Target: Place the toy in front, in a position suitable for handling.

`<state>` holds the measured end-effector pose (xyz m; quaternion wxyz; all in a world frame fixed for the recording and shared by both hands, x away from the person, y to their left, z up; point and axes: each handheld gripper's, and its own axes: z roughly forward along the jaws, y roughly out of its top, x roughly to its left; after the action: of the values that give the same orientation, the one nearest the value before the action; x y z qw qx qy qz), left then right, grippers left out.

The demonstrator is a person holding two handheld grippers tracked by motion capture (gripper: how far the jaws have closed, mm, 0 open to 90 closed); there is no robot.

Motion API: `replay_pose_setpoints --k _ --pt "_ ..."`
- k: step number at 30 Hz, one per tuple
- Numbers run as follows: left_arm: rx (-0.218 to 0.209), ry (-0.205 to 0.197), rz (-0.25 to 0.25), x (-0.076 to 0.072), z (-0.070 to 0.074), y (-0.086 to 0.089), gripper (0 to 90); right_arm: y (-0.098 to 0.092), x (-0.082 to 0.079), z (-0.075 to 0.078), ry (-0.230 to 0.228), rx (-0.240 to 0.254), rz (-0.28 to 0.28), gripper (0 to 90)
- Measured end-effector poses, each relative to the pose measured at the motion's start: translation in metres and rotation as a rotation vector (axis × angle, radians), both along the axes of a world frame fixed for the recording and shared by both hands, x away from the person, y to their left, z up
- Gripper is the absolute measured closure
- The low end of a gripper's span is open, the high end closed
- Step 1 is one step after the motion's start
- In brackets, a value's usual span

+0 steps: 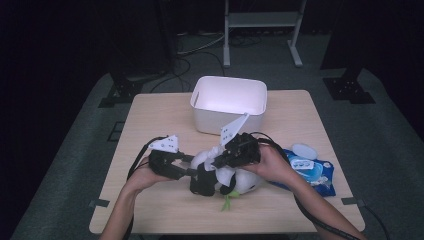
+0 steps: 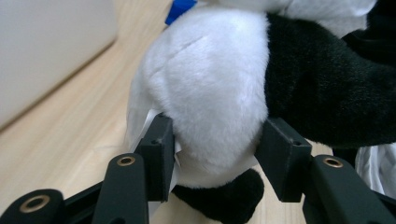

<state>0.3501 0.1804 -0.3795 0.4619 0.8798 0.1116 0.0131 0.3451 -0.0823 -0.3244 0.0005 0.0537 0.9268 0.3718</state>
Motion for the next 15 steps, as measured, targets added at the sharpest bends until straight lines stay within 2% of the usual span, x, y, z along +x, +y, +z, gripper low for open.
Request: replay_pose_setpoints --k 2,4,7,11,15 --pt "-0.002 -0.002 0.007 -0.001 0.007 0.003 50.3 0.002 -0.001 0.002 -0.007 0.011 0.002 86.3" --pt "0.023 0.000 0.011 -0.001 0.010 0.002 50.2 0.004 -0.001 0.003 -0.014 0.015 0.005 86.3" --pt "0.031 0.010 -0.018 -0.003 0.011 -0.004 49.6 0.010 -0.002 0.005 -0.034 0.015 0.000 86.2" --pt "0.042 0.020 -0.007 0.000 0.008 -0.011 48.0 0.014 -0.007 0.004 -0.081 -0.041 0.005 86.4" --pt "0.054 0.017 -0.010 0.002 0.006 -0.022 46.5 0.006 -0.008 -0.001 -0.084 -0.063 -0.006 86.5"
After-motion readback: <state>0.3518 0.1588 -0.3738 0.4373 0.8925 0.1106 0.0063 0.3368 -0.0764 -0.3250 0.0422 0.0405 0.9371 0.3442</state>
